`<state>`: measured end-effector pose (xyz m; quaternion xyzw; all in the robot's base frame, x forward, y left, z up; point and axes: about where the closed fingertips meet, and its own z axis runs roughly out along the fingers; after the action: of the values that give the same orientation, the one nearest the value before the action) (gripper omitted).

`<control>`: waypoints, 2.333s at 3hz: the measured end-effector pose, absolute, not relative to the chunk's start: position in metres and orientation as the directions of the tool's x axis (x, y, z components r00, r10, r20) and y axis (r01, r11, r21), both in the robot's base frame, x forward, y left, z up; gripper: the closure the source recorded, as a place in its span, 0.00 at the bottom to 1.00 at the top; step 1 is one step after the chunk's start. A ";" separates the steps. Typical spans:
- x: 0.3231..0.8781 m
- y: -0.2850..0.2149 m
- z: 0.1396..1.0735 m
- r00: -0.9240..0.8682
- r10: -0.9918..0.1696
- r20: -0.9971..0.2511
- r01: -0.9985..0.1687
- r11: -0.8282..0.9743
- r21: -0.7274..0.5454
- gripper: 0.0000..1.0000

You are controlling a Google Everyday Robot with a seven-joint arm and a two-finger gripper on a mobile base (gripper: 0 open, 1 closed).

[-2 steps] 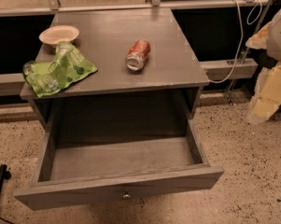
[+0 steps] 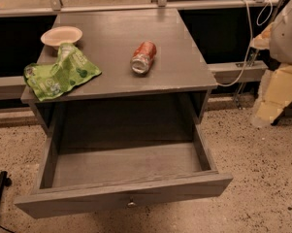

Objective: Place coke can into top drawer

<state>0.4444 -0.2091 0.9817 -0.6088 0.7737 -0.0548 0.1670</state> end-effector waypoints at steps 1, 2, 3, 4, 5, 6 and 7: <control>0.484 -0.166 0.976 -0.071 -0.981 -0.180 -0.925 0.133 -0.355 0.00; 0.513 -0.133 0.969 0.085 -0.969 -0.234 -0.903 0.024 -0.429 0.00; 0.512 -0.125 0.973 0.161 -0.960 -0.228 -0.889 -0.041 -0.455 0.00; 0.525 -0.116 0.954 0.228 -0.952 -0.207 -0.912 -0.134 -0.388 0.00; 0.532 -0.077 0.928 0.454 -0.888 -0.069 -0.847 -0.406 -0.344 0.00; 0.540 -0.069 0.905 0.620 -0.780 0.088 -0.730 -0.614 -0.299 0.00; 0.539 -0.068 0.906 0.675 -0.730 0.111 -0.679 -0.673 -0.292 0.00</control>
Offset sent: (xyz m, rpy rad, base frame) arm 0.0671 0.1336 -0.0168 0.1338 -0.3111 0.8292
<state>0.5389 -0.0685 0.9062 -0.9080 0.3879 -0.1101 0.1139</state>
